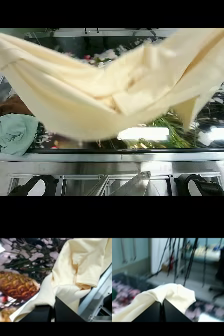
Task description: Fold the shirts.
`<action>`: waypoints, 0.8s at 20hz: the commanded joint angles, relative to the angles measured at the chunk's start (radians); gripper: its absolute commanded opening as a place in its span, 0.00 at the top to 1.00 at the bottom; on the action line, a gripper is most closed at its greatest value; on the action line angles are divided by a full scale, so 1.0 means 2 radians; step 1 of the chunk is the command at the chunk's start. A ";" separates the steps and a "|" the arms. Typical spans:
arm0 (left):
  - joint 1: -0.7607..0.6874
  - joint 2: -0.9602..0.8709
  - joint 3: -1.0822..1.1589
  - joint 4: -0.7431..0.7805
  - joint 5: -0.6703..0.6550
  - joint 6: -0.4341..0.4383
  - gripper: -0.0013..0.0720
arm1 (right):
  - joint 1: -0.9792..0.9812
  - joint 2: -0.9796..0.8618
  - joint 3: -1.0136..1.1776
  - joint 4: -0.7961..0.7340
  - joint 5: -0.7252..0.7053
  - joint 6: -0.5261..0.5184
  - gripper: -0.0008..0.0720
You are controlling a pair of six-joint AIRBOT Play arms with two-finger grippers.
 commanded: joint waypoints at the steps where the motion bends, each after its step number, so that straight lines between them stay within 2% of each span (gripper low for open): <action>1: -0.047 -0.083 -0.055 0.033 -0.024 -0.006 0.96 | 0.001 -0.097 -0.023 0.005 0.076 0.066 0.96; 3: -0.074 -0.163 -0.100 0.102 -0.015 0.006 0.96 | 0.007 -0.185 -0.062 0.004 0.082 0.115 0.96; 6: -0.090 -0.319 -0.147 0.127 0.018 0.033 0.95 | 0.013 -0.336 -0.115 0.003 0.060 0.126 0.93; 7: -0.090 -0.371 -0.148 0.126 0.032 0.032 0.89 | 0.015 -0.393 -0.123 0.003 0.036 0.125 0.71; 8: -0.089 -0.426 -0.138 0.123 0.045 0.027 0.59 | 0.018 -0.442 -0.123 0.005 0.013 0.118 0.47; 9: -0.084 -0.473 -0.118 0.105 0.047 0.020 0.51 | 0.018 -0.484 -0.121 0.011 -0.008 0.102 0.47; 12: -0.055 -0.570 -0.048 -0.035 0.003 -0.010 0.51 | 0.012 -0.522 -0.101 0.010 -0.002 0.065 0.47; 14: -0.035 -0.578 -0.022 -0.084 -0.016 -0.029 0.51 | 0.003 -0.499 -0.088 -0.032 0.024 0.058 0.47; 15: -0.028 -0.566 -0.023 -0.075 -0.016 -0.035 0.56 | -0.002 -0.479 -0.087 -0.064 0.036 0.058 0.47; 16: -0.023 -0.542 -0.040 -0.062 -0.016 -0.032 0.70 | -0.002 -0.461 -0.087 -0.106 0.050 0.065 0.47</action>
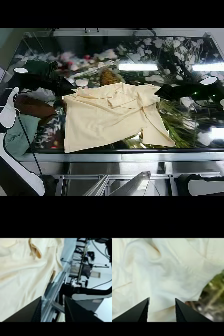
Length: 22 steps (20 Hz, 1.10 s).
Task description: Fold the shirts.
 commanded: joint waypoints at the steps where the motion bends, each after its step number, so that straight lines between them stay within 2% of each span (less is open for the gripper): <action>1: 0.021 0.027 -0.020 -0.018 -0.014 -0.009 0.70 | -0.004 0.033 0.001 -0.118 0.043 0.005 0.46; 2: 0.021 0.060 -0.052 0.001 -0.011 -0.002 0.70 | -0.004 0.045 -0.010 -0.134 0.061 0.010 0.37; 3: 0.021 0.094 -0.091 0.022 -0.007 0.007 0.70 | -0.004 0.052 -0.026 -0.128 0.075 0.009 0.21; 4: 0.021 0.133 -0.137 0.056 0.005 0.007 0.69 | -0.001 0.058 -0.046 -0.123 0.092 0.004 0.17; 5: 0.021 0.171 -0.184 0.096 0.020 0.007 0.66 | 0.005 0.062 -0.065 -0.122 0.104 0.005 0.21; 7: 0.022 0.229 -0.266 0.171 0.046 0.005 0.66 | 0.024 0.068 -0.104 -0.127 0.101 -0.002 0.21; 8: 0.022 0.251 -0.302 0.201 0.054 -0.005 0.60 | 0.034 0.067 -0.117 -0.127 0.096 -0.013 0.21; 9: 0.022 0.271 -0.335 0.224 0.063 -0.011 0.59 | 0.044 0.067 -0.125 -0.127 0.084 -0.014 0.21; 16: 0.022 0.344 -0.467 0.245 0.089 -0.011 0.59 | 0.068 0.072 -0.129 -0.137 0.068 -0.012 0.21; 19: 0.022 0.356 -0.496 0.305 0.127 -0.017 0.59 | 0.068 0.072 -0.129 -0.151 0.070 -0.003 0.21; 22: 0.022 0.370 -0.525 0.374 0.134 -0.041 0.59 | 0.068 0.087 -0.129 -0.151 0.083 -0.003 0.21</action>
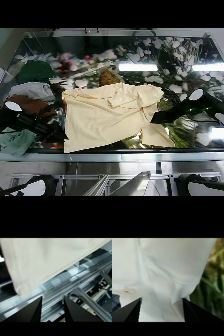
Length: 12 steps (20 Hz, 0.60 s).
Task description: Fold the shirts.
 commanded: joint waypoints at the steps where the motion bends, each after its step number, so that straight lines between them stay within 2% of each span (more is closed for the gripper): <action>1: 0.000 0.017 -0.034 0.081 0.020 -0.024 0.59 | 0.001 0.018 0.000 -0.004 0.004 0.004 0.21; 5: 0.000 0.017 -0.036 0.088 0.029 -0.028 0.58 | 0.001 0.040 0.000 -0.002 0.001 0.010 0.21; 6: 0.000 0.017 -0.032 0.089 0.042 -0.028 0.54 | 0.001 0.041 0.000 -0.002 0.001 0.010 0.21; 12: -0.001 0.014 -0.022 0.085 0.105 -0.028 0.54 | 0.001 0.060 0.000 -0.002 0.031 0.025 0.21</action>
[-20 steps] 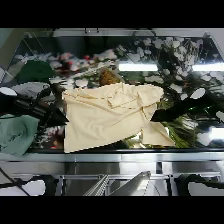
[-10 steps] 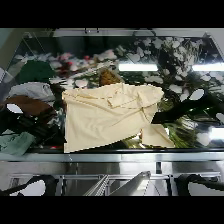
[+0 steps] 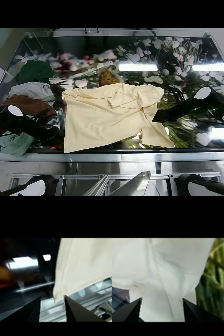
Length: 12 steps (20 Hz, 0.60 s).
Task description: Fold the shirts.
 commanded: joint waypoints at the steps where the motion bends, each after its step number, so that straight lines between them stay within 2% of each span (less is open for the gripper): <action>1: 0.000 -0.011 -0.005 0.004 0.029 0.000 0.54 | 0.000 0.014 0.000 0.000 0.012 0.006 0.21; 3: -0.001 -0.035 -0.008 -0.002 0.034 0.001 0.54 | 0.000 0.019 0.000 0.002 0.012 0.006 0.21; 8: -0.028 -0.101 0.024 -0.137 0.027 0.084 0.54 | 0.000 0.022 0.000 0.006 0.022 0.005 0.21; 11: -0.052 -0.132 0.039 -0.159 0.027 0.102 0.54 | 0.000 0.022 0.000 0.006 0.010 -0.001 0.21; 12: -0.059 -0.143 0.047 -0.161 0.025 0.102 0.60 | 0.002 0.022 0.000 0.006 -0.008 -0.005 0.21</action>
